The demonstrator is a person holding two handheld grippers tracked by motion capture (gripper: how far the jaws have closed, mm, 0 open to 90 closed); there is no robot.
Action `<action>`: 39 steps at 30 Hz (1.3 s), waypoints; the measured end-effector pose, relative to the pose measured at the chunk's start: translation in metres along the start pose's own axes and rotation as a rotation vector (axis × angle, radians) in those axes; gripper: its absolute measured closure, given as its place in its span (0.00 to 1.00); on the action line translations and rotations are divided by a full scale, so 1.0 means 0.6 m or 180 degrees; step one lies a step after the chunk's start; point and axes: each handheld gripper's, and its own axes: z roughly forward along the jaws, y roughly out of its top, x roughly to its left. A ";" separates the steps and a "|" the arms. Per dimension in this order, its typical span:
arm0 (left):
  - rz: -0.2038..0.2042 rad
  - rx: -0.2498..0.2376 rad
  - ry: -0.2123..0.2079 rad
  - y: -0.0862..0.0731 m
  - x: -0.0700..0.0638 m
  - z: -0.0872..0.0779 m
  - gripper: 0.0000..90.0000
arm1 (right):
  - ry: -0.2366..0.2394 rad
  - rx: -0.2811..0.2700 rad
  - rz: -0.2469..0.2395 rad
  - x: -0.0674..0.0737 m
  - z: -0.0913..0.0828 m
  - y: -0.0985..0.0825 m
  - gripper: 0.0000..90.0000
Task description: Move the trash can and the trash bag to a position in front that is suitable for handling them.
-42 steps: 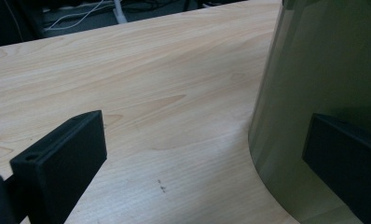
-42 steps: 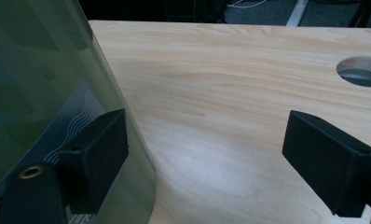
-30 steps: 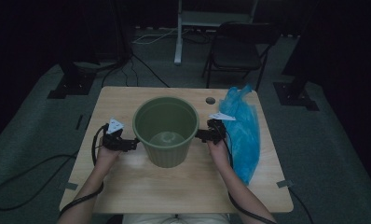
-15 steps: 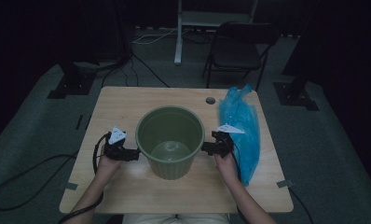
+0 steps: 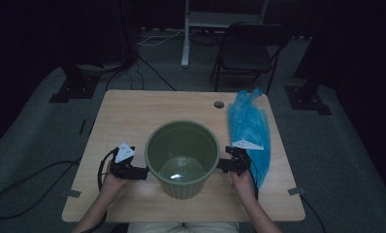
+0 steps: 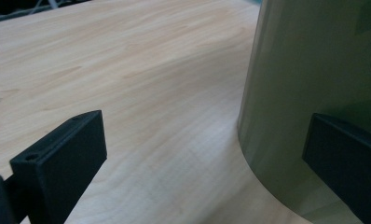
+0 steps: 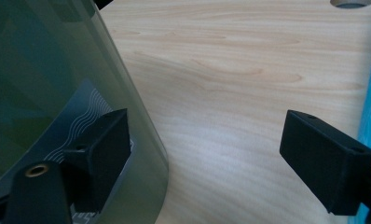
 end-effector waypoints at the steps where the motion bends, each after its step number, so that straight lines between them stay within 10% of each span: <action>1: 0.0003 0.0001 -0.0016 0.000 -0.003 -0.001 0.00 | 0.0004 0.0002 0.0009 0.000 -0.003 -0.002 0.17; 10: 0.0192 0.0012 -0.0048 -0.005 -0.029 -0.016 0.00 | 0.0035 0.0056 0.0030 0.004 -0.028 -0.017 0.17; 18: 0.0016 0.0003 -0.0136 -0.035 -0.012 -0.018 0.00 | -0.0055 -0.0058 0.0027 -0.008 -0.046 -0.012 0.15; 29: -0.0112 0.0017 0.0006 -0.092 0.046 -0.074 0.00 | -0.0859 -0.0352 0.0136 -0.112 -0.082 0.026 0.14; 39: -0.0463 0.0001 0.0240 -0.142 0.092 -0.112 0.00 | -0.1173 -0.0014 0.0456 -0.209 -0.060 0.009 0.14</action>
